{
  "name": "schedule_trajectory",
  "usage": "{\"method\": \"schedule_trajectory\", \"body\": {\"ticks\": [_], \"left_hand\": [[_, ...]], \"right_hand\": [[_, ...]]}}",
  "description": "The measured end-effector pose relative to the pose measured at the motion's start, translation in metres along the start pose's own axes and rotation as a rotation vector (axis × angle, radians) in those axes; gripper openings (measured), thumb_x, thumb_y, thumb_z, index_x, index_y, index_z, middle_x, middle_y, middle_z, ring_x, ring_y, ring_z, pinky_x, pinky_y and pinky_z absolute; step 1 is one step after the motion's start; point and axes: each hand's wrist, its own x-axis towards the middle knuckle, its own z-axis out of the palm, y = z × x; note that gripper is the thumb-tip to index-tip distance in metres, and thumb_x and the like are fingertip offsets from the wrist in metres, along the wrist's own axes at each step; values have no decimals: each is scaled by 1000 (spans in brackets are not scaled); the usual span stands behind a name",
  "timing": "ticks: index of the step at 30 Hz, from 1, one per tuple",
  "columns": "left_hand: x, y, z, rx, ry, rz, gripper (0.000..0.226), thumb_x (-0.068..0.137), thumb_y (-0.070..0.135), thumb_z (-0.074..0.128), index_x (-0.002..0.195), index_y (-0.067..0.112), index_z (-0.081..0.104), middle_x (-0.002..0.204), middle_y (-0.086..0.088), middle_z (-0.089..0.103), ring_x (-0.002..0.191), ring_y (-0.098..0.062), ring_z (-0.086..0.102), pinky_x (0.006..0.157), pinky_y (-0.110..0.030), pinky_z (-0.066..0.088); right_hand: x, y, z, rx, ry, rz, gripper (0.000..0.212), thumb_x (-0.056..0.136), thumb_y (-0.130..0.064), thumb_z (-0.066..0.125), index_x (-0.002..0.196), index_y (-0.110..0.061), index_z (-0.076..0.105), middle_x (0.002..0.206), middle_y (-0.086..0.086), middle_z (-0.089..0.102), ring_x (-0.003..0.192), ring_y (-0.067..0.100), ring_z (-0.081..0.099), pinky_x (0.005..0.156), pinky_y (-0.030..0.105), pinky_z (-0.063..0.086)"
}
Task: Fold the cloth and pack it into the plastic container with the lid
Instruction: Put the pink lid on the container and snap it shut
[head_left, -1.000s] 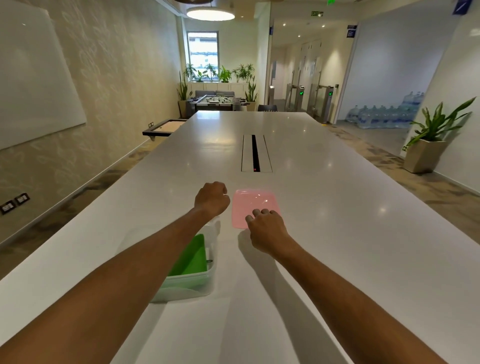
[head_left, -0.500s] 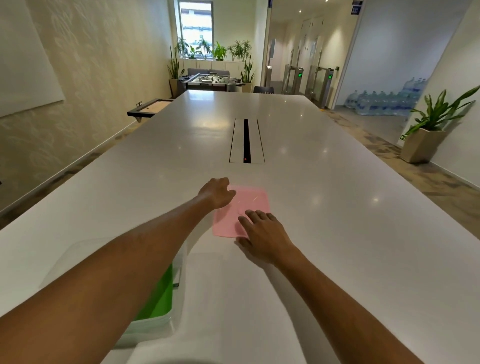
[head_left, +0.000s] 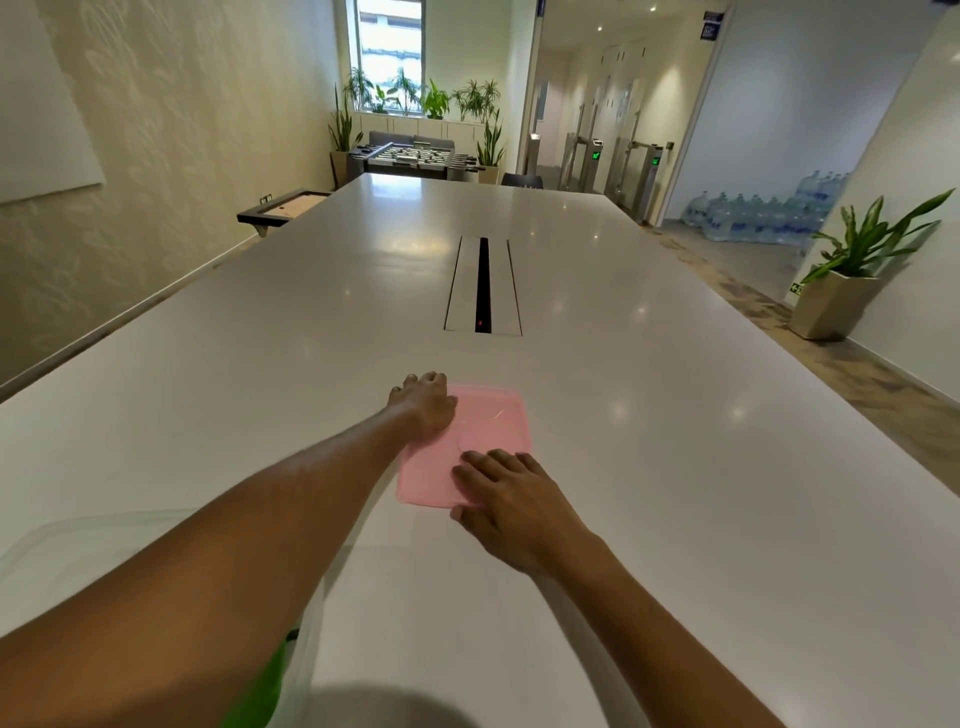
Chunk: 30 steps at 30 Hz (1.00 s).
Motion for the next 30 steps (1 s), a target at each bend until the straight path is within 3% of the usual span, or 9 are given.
{"method": "schedule_trajectory", "body": {"ticks": [6, 12, 14, 17, 19, 25, 27, 30], "left_hand": [[2, 0, -8, -87, -26, -11, 41, 99, 31, 33, 129, 8, 46, 137, -15, 49, 120, -32, 47, 98, -42, 40], [-4, -5, -54, -243, 4, 27, 39, 98, 29, 36, 123, 6, 56, 129, -18, 57, 111, -32, 54, 88, -35, 41], [-9, -10, -73, -301, 36, 27, 39, 99, 29, 36, 111, 2, 62, 122, -18, 60, 106, -32, 55, 85, -35, 41], [-20, -18, -97, -407, 63, 10, 35, 96, 29, 41, 76, 7, 59, 92, -15, 62, 82, -27, 53, 68, -32, 37], [-33, -26, -114, -465, 96, -13, 33, 93, 28, 46, 69, 9, 60, 83, -12, 61, 73, -24, 51, 63, -30, 36], [-74, -51, -152, -621, 186, -51, 32, 89, 24, 53, 62, 12, 65, 68, -4, 61, 66, -19, 53, 60, -27, 38], [-90, -60, -162, -698, 232, -75, 26, 88, 23, 57, 71, 11, 71, 70, 0, 64, 65, -15, 57, 58, -24, 42], [-115, -75, -177, -830, 296, -92, 24, 88, 22, 59, 87, 4, 75, 82, -5, 71, 73, -15, 64, 66, -24, 48]], "right_hand": [[-1, -1, -1, -44, 9, -55, 57, 96, -54, 27, 143, -23, 36, 154, 1, 35, 138, 27, 35, 116, 46, 25], [1, -11, -26, -70, 133, -106, 60, 96, -50, 17, 141, -18, 43, 148, 4, 44, 133, 26, 45, 115, 44, 29], [1, -16, -38, -89, 203, -123, 55, 98, -46, 23, 139, -16, 46, 144, 6, 49, 129, 25, 50, 112, 43, 34], [-1, -27, -54, -97, 329, -160, 48, 99, -41, 31, 133, -14, 52, 135, 7, 58, 119, 24, 59, 105, 41, 44], [-5, -36, -64, -101, 400, -188, 45, 99, -38, 34, 131, -14, 55, 131, 6, 62, 114, 23, 62, 101, 39, 48], [-12, -70, -86, -123, 537, -284, 38, 99, -33, 39, 125, -15, 60, 123, 3, 67, 108, 19, 65, 96, 33, 51], [-15, -84, -93, -120, 566, -316, 38, 98, -33, 39, 123, -16, 62, 122, 3, 68, 107, 18, 66, 95, 33, 52], [-20, -107, -107, -112, 603, -360, 37, 98, -32, 39, 122, -16, 63, 120, 3, 69, 105, 17, 67, 93, 33, 53]]}}
